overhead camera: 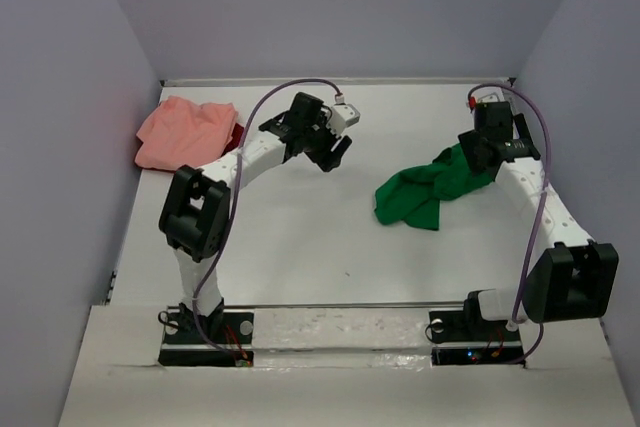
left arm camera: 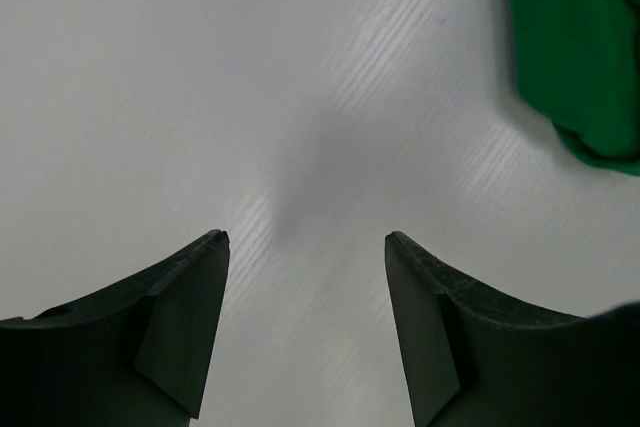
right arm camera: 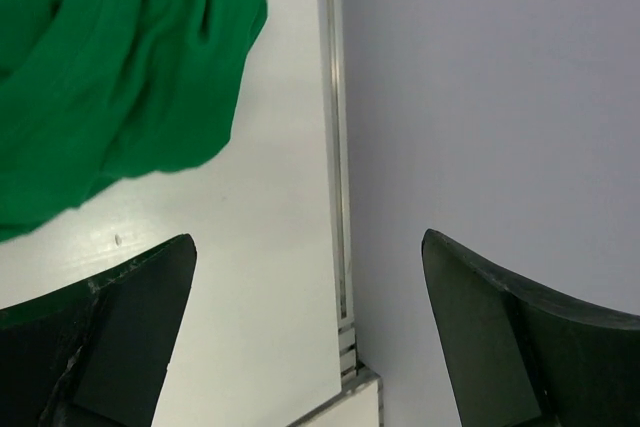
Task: Fold and stack the t-shirts
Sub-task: Grab the tshirt from the pile, then move the tshirt to the center of the board
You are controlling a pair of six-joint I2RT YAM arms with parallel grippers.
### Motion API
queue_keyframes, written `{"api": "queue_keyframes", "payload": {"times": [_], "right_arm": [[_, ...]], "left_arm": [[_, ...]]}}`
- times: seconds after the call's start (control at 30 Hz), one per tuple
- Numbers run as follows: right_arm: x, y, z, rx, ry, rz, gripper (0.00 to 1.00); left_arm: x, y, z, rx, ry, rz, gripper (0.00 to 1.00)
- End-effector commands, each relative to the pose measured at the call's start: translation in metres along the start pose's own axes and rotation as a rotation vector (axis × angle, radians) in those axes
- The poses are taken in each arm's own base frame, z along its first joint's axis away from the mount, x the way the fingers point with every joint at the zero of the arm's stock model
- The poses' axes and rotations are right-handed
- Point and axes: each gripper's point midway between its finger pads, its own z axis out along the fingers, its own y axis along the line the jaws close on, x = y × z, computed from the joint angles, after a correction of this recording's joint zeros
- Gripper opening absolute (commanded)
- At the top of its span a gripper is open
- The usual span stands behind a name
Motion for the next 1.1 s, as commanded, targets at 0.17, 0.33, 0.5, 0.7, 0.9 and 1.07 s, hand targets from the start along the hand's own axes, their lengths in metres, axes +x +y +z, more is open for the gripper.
{"api": "queue_keyframes", "payload": {"times": [0.17,0.33,0.5,0.7,0.9,1.07], "right_arm": [[0.030,0.007,0.002,-0.005,0.025,0.013,1.00],[0.036,0.016,0.010,-0.030,0.048,0.018,1.00],[0.043,0.025,0.017,-0.043,0.073,0.011,0.99],[0.054,0.039,0.025,-0.068,0.102,-0.004,0.98],[0.061,0.046,0.030,-0.079,0.117,-0.017,0.97],[0.063,0.048,0.032,-0.084,0.126,-0.031,0.96]], "left_arm": [[-0.034,-0.079,0.059,0.395,0.004,-0.133,0.72],[-0.022,-0.115,0.079,0.456,0.050,-0.116,0.70],[-0.007,-0.146,0.095,0.492,0.106,-0.095,0.70],[-0.001,-0.166,0.111,0.488,0.144,-0.064,0.70],[0.001,-0.175,0.124,0.474,0.172,-0.046,0.00],[-0.008,-0.153,0.111,0.354,0.168,0.033,0.00]]}}
